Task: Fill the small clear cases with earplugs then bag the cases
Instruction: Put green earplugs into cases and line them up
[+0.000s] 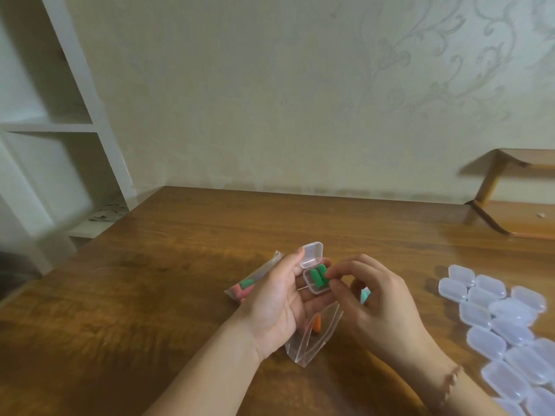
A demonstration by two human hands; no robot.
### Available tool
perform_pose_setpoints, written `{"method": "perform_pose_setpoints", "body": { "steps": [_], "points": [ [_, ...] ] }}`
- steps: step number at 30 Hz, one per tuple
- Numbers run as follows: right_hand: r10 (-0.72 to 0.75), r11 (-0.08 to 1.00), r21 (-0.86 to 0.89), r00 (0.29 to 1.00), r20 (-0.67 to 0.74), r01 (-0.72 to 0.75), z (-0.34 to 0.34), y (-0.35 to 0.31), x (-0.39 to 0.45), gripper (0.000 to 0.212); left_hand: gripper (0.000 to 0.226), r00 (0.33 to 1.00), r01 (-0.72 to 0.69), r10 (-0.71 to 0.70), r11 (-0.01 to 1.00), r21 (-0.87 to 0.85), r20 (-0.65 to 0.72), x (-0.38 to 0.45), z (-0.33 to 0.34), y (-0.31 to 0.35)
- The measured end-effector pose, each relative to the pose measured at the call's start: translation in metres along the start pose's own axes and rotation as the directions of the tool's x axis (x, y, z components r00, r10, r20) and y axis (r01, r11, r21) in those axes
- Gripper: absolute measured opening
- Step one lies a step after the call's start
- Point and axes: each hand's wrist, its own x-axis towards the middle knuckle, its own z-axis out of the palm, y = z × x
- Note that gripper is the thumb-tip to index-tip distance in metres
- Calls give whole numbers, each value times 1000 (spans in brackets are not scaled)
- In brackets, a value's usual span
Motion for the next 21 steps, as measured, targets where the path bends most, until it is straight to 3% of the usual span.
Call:
{"method": "perform_pose_setpoints", "body": {
  "steps": [6,12,17,21],
  "points": [
    [-48,996,-77,998,45,51,-1,-1,-1,10,51,1000,-6,6,1000,3,-27,0,0,-2],
    [-67,990,-126,998,-12,65,-1,-3,-1,22,50,999,-8,7,1000,-27,-40,-1,2,-1],
    [-57,994,-98,998,-2,57,2,0,-1,14,52,1000,-11,10,1000,-19,-25,-2,2,0],
    [-31,999,-12,1000,4,31,1,0,-3,20,49,1000,2,-2,1000,-25,-5,-2,2,0]
  ]
}}
